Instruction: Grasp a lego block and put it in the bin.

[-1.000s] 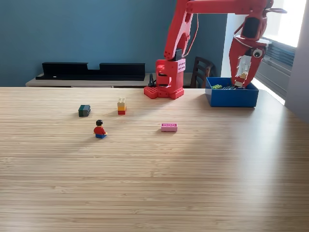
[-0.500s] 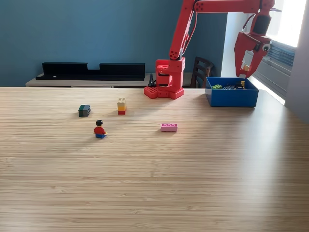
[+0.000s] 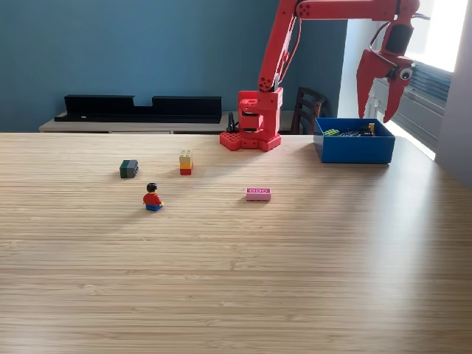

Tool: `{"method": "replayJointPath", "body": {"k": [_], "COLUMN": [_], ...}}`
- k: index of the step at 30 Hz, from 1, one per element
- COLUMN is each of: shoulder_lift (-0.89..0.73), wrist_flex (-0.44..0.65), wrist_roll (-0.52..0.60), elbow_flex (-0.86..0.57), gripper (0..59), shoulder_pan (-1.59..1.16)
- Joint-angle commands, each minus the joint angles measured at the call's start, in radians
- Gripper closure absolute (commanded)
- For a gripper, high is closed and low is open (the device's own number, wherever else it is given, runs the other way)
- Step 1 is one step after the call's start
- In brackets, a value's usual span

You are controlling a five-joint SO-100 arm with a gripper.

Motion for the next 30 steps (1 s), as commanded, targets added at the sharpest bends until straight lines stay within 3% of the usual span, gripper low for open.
{"method": "replayJointPath", "body": {"k": [1,8,16,30], "shoulder_lift": [0.038,0.038,0.025,0.023], "wrist_flex": [0.021,0.017,0.014,0.008], "wrist_roll": [0.061,0.138,0.115,0.104], "elbow_flex": [-0.149,-0.279,-0.445,-0.445], "gripper": [58.5,58.5,58.5,58.5], "shoulder_pan": [0.207,0.66,1.141,1.23]}}
